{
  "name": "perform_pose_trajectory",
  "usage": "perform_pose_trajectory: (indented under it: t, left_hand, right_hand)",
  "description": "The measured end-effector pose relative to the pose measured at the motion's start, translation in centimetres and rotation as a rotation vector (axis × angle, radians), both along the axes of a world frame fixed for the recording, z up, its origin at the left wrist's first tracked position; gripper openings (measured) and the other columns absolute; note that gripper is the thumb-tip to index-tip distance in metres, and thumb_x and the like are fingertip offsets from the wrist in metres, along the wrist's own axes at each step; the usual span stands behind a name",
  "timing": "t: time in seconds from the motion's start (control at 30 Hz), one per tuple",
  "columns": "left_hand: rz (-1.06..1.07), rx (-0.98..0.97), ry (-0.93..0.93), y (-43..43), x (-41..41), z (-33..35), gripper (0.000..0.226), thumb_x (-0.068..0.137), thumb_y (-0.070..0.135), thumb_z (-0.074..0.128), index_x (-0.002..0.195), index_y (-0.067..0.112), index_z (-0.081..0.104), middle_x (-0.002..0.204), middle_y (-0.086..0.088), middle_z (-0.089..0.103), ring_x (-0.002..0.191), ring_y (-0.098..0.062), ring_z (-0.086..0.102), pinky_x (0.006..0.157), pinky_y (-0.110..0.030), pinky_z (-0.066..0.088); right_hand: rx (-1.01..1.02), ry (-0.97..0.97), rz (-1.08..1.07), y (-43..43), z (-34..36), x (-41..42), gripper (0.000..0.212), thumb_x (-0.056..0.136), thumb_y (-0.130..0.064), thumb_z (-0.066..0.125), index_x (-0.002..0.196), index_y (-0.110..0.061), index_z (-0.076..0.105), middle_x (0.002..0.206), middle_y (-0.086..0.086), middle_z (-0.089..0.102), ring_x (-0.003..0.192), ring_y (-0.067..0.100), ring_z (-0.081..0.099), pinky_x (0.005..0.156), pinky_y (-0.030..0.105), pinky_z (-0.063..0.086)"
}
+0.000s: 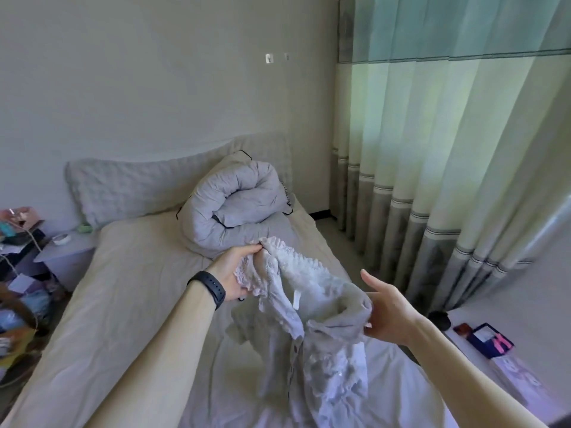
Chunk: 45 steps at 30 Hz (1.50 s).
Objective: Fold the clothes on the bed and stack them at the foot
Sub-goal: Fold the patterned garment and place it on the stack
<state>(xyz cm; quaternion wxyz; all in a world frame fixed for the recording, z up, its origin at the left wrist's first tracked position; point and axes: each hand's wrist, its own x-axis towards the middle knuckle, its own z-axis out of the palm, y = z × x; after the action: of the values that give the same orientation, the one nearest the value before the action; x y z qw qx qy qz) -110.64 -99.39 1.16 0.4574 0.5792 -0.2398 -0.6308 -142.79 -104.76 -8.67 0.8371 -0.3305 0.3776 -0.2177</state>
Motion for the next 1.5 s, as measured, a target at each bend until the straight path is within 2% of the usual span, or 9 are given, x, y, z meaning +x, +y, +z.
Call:
perform_pose_trajectory:
  t: [0.1, 0.3, 0.43, 0.6, 0.8, 0.97, 1.27, 1.37, 1.5]
  left_hand:
    - [-0.089, 0.039, -0.053, 0.9, 1.7, -1.4, 0.025, 0.091, 0.033, 0.066, 0.105, 0.015, 0.076, 0.098, -0.010, 0.075, 0.080, -0.026, 0.073, 0.067, -0.032, 0.058]
    - [-0.073, 0.104, -0.029, 3.2, 4.5, -4.9, 0.033, 0.082, 0.038, 0.067, 0.095, 0.010, 0.081, 0.097, -0.013, 0.076, 0.077, -0.027, 0.074, 0.059, -0.032, 0.058]
    - [-0.057, 0.160, -0.020, 5.4, 4.6, -8.1, 0.026, 0.091, 0.019, 0.056, 0.089, 0.005, 0.077, 0.090, -0.019, 0.074, 0.068, -0.031, 0.072, 0.052, -0.034, 0.056]
    - [0.050, 0.114, 0.077, 6.6, 3.5, -10.5, 0.007, 0.098, 0.018, 0.060, 0.092, 0.017, 0.060, 0.090, -0.010, 0.070, 0.072, -0.025, 0.067, 0.059, -0.032, 0.054]
    - [-0.392, 0.130, -1.007, 6.4, 2.0, -10.3, 0.057, 0.072, 0.053, 0.086, 0.117, 0.024, 0.067, 0.116, 0.011, 0.056, 0.111, -0.014, 0.057, 0.084, -0.024, 0.042]
    - [-0.433, 0.183, -1.516, 5.3, 1.2, -9.4, 0.033, 0.088, 0.047, 0.068, 0.108, 0.020, 0.067, 0.113, -0.004, 0.068, 0.088, -0.025, 0.059, 0.071, -0.028, 0.044]
    - [-0.490, 0.125, -1.973, 4.1, 1.7, -7.4, 0.038, 0.108, 0.038, 0.036, 0.132, 0.025, 0.061, 0.139, -0.002, 0.045, 0.128, -0.027, 0.045, 0.096, -0.039, 0.040]
    - [-0.303, 0.018, -1.806, 3.6, 2.9, -5.2, 0.049, 0.105, 0.056, 0.032, 0.112, 0.027, 0.070, 0.130, 0.003, 0.058, 0.120, -0.024, 0.052, 0.091, -0.037, 0.039]
    - [0.117, -0.277, -0.776, 4.1, 3.3, -2.8, 0.043, 0.096, 0.065, 0.046, 0.094, 0.028, 0.068, 0.075, 0.016, 0.066, 0.083, -0.009, 0.066, 0.081, -0.035, 0.050]
  right_hand:
    - [-0.020, 0.185, 0.054, 0.6, -0.3, 0.7, 0.065, 0.054, -0.035, 0.097, 0.109, -0.009, 0.073, 0.104, 0.007, 0.070, 0.087, 0.020, 0.063, 0.067, 0.027, 0.045]
    - [-0.058, 0.203, -0.182, 0.0, -1.2, 0.7, 0.014, 0.088, -0.030, 0.075, 0.097, -0.020, 0.071, 0.095, 0.009, 0.070, 0.077, 0.020, 0.067, 0.061, 0.028, 0.051]
    - [-0.197, 0.489, -0.119, 0.8, -3.1, 0.9, 0.028, 0.084, -0.040, 0.081, 0.079, -0.016, 0.068, 0.070, 0.006, 0.053, 0.052, 0.012, 0.041, 0.045, 0.023, 0.024]
    - [-0.265, 0.672, -0.255, 1.5, -5.1, 1.6, 0.035, 0.086, -0.040, 0.080, 0.081, -0.012, 0.061, 0.061, 0.004, 0.049, 0.042, 0.012, 0.034, 0.040, 0.023, 0.024]
    - [-0.642, 0.688, -0.232, 1.5, -3.4, 2.8, 0.009, 0.094, -0.041, 0.068, 0.086, -0.037, 0.070, 0.071, -0.005, 0.061, 0.052, 0.007, 0.051, 0.046, 0.022, 0.036]
    - [-1.376, 1.128, 0.232, 2.6, -2.3, 3.7, 0.035, 0.081, -0.051, 0.081, 0.099, -0.021, 0.079, 0.087, -0.010, 0.061, 0.093, 0.017, 0.057, 0.078, 0.024, 0.048]
    - [-1.224, 1.462, 0.423, 1.7, 1.8, 5.1, 0.048, 0.102, -0.063, 0.040, 0.098, -0.026, 0.071, 0.116, -0.006, 0.056, 0.119, 0.022, 0.047, 0.087, 0.037, 0.049]
    - [-1.084, 1.126, 0.329, -0.7, 4.5, 4.5, 0.049, 0.101, -0.051, 0.049, 0.089, -0.007, 0.067, 0.096, 0.006, 0.068, 0.100, 0.025, 0.059, 0.082, 0.037, 0.045]
    - [-0.818, 0.612, -0.040, -1.6, 5.6, 4.4, 0.058, 0.094, -0.058, 0.053, 0.096, -0.003, 0.072, 0.097, 0.008, 0.075, 0.096, 0.028, 0.069, 0.096, 0.045, 0.054]
